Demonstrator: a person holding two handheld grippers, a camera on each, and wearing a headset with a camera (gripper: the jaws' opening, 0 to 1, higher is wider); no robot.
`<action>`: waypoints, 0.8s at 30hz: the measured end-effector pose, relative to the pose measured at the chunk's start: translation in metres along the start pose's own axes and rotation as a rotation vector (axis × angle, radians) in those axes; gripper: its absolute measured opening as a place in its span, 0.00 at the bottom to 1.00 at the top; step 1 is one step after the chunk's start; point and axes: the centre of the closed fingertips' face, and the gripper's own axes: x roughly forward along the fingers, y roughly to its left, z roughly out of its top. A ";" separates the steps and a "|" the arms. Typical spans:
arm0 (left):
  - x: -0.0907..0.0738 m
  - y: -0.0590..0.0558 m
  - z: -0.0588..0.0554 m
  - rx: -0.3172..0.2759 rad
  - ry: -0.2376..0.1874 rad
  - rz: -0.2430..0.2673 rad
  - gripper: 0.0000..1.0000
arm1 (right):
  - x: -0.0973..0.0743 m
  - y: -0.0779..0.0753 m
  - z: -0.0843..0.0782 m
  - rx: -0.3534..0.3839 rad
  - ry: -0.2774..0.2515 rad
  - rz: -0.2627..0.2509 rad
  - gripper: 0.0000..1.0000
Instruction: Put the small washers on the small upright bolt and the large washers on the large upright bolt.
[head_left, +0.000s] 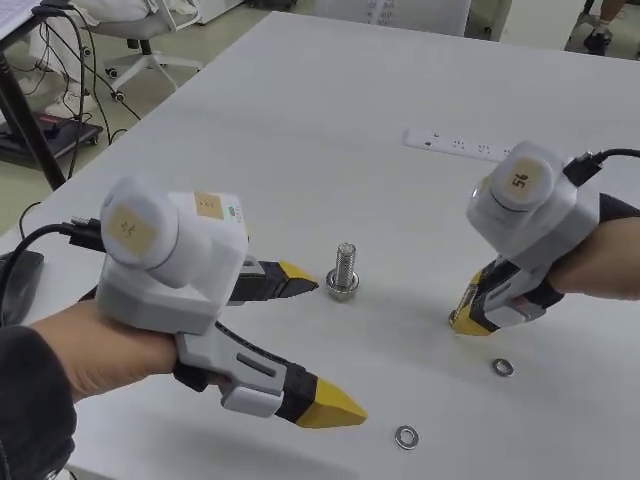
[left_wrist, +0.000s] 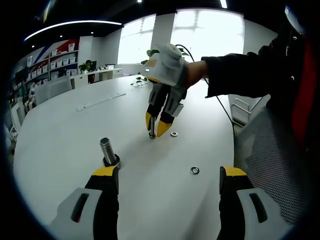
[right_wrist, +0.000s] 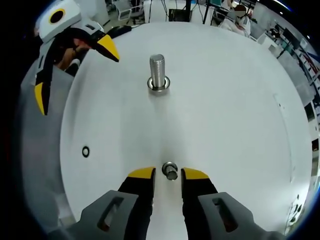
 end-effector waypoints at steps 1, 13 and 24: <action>0.000 0.000 0.000 0.000 0.000 -0.001 0.83 | -0.001 0.000 -0.001 0.001 -0.002 -0.003 0.23; -0.001 0.001 0.002 0.003 -0.003 -0.001 0.83 | -0.008 0.002 -0.009 0.014 -0.005 -0.010 0.28; 0.000 0.000 0.004 0.007 -0.001 -0.004 0.83 | -0.016 0.002 -0.021 0.030 0.000 -0.018 0.29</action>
